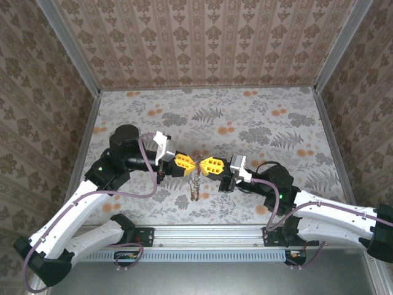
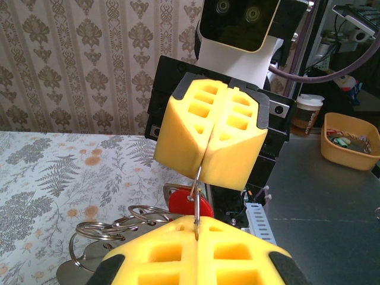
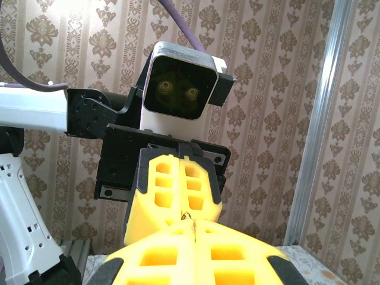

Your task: Put the keys on the keyring

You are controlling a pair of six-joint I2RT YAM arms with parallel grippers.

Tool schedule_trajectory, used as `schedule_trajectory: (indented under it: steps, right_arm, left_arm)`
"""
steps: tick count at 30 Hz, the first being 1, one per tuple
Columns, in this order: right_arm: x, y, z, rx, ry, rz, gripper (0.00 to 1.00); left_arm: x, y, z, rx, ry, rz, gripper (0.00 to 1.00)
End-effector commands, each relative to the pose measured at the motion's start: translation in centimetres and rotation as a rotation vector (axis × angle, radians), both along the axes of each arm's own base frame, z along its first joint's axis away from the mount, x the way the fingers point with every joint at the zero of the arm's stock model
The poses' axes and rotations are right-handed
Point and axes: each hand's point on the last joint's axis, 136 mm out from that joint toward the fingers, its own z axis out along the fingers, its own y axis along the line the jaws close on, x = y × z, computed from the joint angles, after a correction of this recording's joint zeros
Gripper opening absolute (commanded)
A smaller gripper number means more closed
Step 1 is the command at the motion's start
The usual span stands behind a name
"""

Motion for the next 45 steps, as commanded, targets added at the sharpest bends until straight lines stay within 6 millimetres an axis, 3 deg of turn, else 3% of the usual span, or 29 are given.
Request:
schedule_trajectory:
  steps: [1, 45]
  right_arm:
    - [-0.65, -0.26, 1.29, 0.045, -0.019, 0.023, 0.0]
    - [-0.97, -0.68, 0.87, 0.046, -0.002, 0.033, 0.0]
  left_arm:
    - [-0.33, 0.26, 1.2, -0.04, -0.038, -0.006, 0.0]
    - [-0.18, 0.12, 0.91, -0.035, -0.03, -0.007, 0.0]
